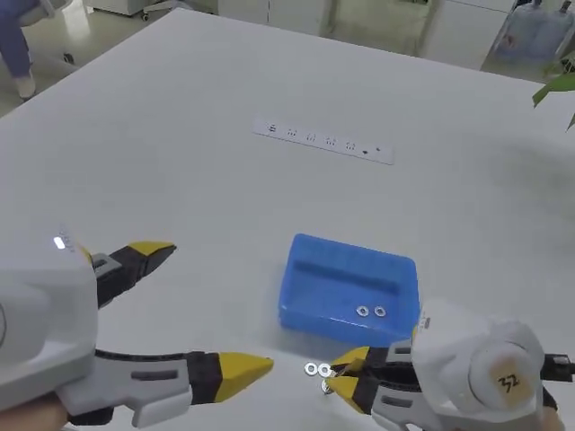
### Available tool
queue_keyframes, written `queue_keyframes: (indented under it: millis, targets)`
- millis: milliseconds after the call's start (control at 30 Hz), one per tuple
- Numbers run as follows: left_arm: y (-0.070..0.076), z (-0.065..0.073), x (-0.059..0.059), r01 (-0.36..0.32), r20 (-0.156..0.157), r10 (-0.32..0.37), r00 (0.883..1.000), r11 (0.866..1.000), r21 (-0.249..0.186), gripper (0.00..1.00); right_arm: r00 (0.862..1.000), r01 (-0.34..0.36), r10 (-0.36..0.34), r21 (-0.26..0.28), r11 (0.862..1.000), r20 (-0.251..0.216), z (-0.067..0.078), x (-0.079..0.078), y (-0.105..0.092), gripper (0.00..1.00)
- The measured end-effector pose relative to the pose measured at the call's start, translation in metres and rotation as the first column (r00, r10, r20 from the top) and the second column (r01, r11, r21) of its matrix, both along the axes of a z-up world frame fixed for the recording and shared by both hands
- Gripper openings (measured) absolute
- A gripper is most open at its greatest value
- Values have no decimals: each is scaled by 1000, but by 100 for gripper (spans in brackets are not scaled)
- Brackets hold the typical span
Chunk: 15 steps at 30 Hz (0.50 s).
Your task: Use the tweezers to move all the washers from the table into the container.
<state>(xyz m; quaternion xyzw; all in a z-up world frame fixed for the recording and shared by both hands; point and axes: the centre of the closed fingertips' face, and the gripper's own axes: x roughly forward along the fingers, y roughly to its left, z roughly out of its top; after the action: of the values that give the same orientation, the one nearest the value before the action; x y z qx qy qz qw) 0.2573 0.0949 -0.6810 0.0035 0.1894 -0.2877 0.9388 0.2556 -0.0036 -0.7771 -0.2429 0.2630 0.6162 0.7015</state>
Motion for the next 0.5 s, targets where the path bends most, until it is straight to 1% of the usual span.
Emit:
queue_keyframes:
  millis: [100,133,167,200,233,367,500]
  targets:
    - [0,1,0,1,3,-1,1000,1000,2,95,1000,7,-7,-3,1000,4,1,3,0,2]
    - [0,2,0,-1,4,1,1000,1000,0,95,1000,15,-15,8,1000,3,3,4,1,2]
    - [0,2,0,-1,4,1,1000,1000,-2,95,1000,22,-22,20,1000,-4,6,5,2,2]
    - [1,1,0,-3,3,3,1000,1000,-1,95,999,32,-32,38,999,-21,10,6,4,2]
    - [2,1,0,-5,3,5,1000,1000,0,95,999,38,-36,43,998,-28,12,7,4,2]
    - [5,0,-1,-11,-2,11,1000,1000,3,95,998,56,-55,52,997,-15,22,14,4,2]
    - [6,1,-1,-17,-1,17,1000,1000,1,95,997,79,-79,85,993,-5,40,24,4,2]
